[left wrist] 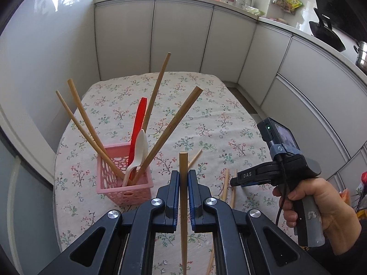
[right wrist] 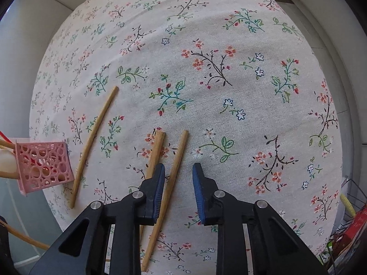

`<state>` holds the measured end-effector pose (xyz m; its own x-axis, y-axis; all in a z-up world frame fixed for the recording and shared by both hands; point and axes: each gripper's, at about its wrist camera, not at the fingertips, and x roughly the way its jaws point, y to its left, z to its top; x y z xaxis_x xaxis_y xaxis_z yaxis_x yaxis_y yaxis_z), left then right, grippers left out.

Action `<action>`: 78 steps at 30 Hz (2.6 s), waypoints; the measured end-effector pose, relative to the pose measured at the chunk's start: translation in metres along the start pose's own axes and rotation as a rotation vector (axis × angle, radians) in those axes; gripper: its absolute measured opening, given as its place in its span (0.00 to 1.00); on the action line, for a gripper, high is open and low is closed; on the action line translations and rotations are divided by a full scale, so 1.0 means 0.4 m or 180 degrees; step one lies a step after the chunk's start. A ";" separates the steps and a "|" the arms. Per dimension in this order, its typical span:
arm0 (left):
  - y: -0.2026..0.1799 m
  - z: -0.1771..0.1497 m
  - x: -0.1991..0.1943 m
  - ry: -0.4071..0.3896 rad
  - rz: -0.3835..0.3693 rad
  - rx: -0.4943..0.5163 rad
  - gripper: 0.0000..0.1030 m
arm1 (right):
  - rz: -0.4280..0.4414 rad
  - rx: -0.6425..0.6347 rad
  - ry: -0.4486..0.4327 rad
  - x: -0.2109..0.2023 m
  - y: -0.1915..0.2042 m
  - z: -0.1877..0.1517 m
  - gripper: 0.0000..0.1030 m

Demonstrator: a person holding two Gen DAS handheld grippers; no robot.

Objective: Organize utensils
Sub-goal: 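Lift the chopstick with the left tool while the right tool grasps another chopstick, then carry the chopstick over the basket and open the left tool while the right tool carries its chopstick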

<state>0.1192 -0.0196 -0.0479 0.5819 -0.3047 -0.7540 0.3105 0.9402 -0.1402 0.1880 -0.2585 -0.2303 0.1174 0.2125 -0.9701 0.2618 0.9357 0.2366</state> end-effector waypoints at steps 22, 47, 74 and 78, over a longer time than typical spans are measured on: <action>-0.018 -0.004 -0.002 -0.0009 0.0075 0.0067 0.07 | 0.0294 -0.0124 -0.0378 -0.091 -0.060 -0.042 0.05; 0.051 0.062 -0.324 -0.1457 0.0302 -0.0319 0.07 | 0.0881 -0.0797 -0.2135 -0.566 0.084 -0.227 0.05; 0.167 0.108 -0.142 -0.1737 0.0981 -0.0428 0.07 | 0.1206 -0.1076 -0.2520 -0.625 0.252 -0.266 0.05; 0.175 0.115 -0.104 -0.1556 0.0999 -0.0416 0.11 | 0.1239 -0.1086 -0.2541 -0.623 0.262 -0.265 0.05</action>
<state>0.1513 0.0521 0.0032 0.9192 -0.0150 -0.3936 -0.0093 0.9982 -0.0597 0.0845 -0.1834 0.0306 0.7903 0.3895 -0.4730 -0.2127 0.8983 0.3844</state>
